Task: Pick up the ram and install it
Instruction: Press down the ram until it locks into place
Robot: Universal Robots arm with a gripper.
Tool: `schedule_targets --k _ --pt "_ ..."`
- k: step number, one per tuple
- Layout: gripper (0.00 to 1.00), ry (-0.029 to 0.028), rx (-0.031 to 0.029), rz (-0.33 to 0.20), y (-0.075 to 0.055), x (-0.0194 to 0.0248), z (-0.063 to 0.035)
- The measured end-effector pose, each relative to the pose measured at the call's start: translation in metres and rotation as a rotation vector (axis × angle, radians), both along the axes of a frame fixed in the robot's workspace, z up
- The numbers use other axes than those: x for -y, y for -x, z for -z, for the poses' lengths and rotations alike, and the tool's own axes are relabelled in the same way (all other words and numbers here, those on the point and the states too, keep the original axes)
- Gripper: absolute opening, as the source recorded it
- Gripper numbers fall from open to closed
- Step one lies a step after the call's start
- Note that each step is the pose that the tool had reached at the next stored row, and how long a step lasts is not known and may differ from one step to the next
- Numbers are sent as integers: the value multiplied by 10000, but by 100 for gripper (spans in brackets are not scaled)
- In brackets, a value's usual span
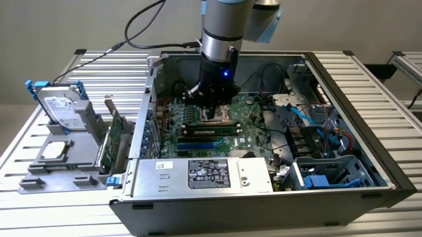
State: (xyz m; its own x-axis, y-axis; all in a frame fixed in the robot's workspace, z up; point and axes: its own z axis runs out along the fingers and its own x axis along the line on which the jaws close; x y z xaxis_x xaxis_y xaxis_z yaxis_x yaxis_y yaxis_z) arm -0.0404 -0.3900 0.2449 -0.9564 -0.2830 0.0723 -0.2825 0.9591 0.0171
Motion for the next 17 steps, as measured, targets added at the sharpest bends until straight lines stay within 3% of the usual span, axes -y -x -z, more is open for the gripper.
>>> schedule_targets --k 7,10,13,17 --pt "11 23 14 857 0 0 0" --pt "11 64 18 1170 0 0 0" --pt "11 143 26 1443 0 0 0" --pt "11 303 39 1741 0 0 -10"
